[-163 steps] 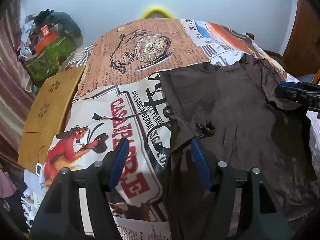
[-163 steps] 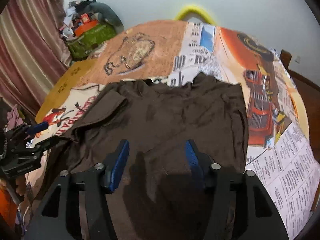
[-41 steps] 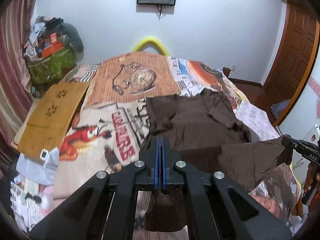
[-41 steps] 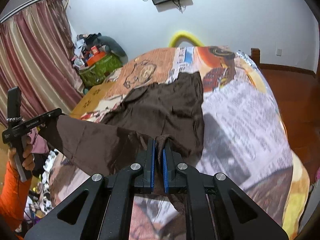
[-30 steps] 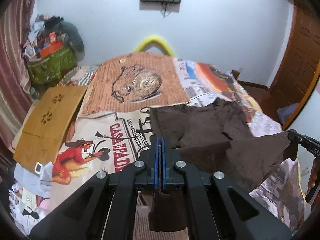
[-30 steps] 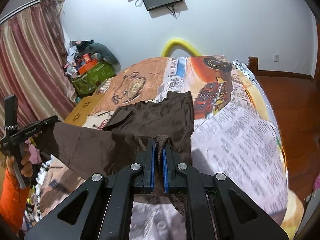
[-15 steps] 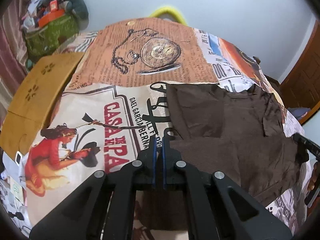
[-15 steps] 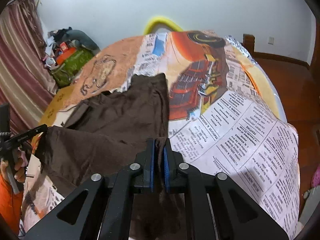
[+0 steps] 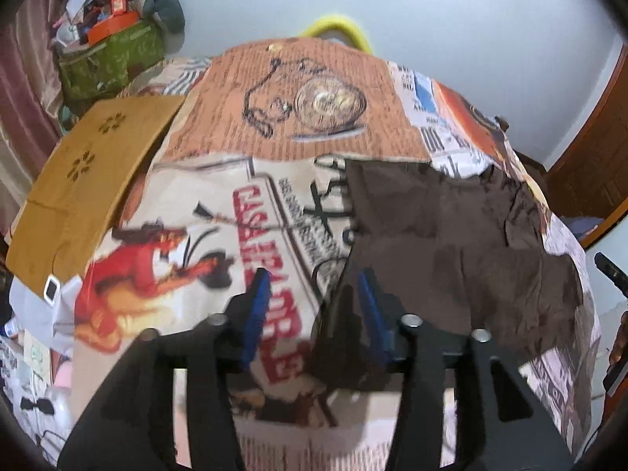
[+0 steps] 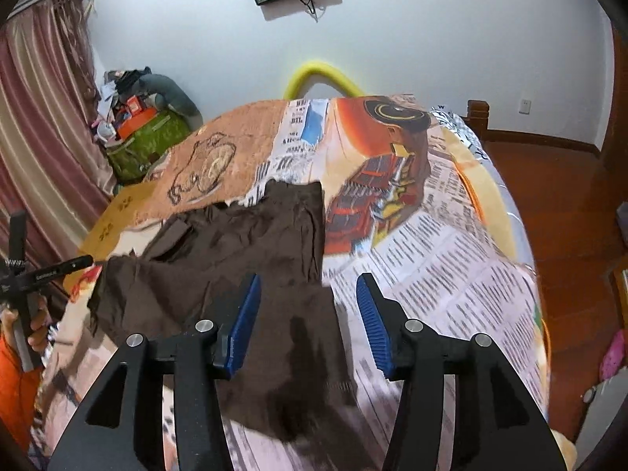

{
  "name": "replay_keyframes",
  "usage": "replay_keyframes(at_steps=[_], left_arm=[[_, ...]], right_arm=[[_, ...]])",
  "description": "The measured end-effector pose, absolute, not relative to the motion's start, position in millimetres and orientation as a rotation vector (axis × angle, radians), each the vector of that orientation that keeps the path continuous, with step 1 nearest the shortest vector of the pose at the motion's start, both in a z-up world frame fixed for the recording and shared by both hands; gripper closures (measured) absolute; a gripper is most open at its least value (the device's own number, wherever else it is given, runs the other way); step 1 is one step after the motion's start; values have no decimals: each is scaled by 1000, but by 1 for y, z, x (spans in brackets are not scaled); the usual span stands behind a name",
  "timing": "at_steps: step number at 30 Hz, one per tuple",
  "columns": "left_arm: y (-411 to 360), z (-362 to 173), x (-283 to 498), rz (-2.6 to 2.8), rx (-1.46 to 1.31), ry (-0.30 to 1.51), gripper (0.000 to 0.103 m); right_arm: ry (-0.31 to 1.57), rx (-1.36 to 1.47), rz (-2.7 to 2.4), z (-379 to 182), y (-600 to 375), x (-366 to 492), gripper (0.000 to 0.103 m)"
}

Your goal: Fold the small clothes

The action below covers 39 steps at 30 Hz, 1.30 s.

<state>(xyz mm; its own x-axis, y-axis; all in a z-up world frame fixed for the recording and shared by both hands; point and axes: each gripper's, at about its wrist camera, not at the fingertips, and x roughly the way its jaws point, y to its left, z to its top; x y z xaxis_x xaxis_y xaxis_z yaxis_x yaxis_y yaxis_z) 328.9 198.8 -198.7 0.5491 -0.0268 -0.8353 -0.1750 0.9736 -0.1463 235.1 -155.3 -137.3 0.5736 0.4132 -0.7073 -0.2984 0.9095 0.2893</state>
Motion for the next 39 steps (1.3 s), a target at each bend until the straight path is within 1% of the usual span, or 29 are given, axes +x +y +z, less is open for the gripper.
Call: replay_keyframes(at_steps=[2,6,11,14,15,16,17,18,19,20,21,22,23,28,34,39], left_arm=[[201,-202,321,80,-244,1002,51],[199,-213,313,49,-275,1035,51],[188,-237,318,20,-283,1093,51],[180,-244,319,8,-268,1100,51],[177,-244,319,7,-255,1099,52],[173,-244,319,6,-233,1095,59],[171,-243,319,7,-220,1094,68],[170,-243,319,4,-213,1092,72],[169,-242,318,-8,-218,1090,80],[169,-241,318,-19,-228,1091,84],[169,-240,318,-16,-228,1090,84],[169,-240,318,-11,-228,1088,85],[170,-238,317,-9,-234,1086,86],[171,-224,312,-3,-237,1058,88],[170,-190,306,-7,-208,988,89],[167,-167,317,4,-191,925,90]], right_arm=[[883,131,417,-141,-158,227,56],[920,140,403,-154,-165,217,56],[1010,175,409,-180,-166,219,56],[1011,184,411,-185,-164,220,56],[1012,189,412,-186,-164,221,56],[1016,194,415,-189,-163,223,56],[1019,193,417,-190,-161,223,58],[1017,189,420,-190,-160,222,63],[1019,181,435,-190,-157,221,73],[1026,174,445,-190,-155,220,82],[1034,167,453,-190,-153,218,85],[1040,156,464,-192,-151,216,91],[1041,148,470,-192,-150,214,94],[998,152,489,-185,-148,208,97],[921,169,511,-155,-148,212,97],[863,177,537,-134,-143,220,97]])
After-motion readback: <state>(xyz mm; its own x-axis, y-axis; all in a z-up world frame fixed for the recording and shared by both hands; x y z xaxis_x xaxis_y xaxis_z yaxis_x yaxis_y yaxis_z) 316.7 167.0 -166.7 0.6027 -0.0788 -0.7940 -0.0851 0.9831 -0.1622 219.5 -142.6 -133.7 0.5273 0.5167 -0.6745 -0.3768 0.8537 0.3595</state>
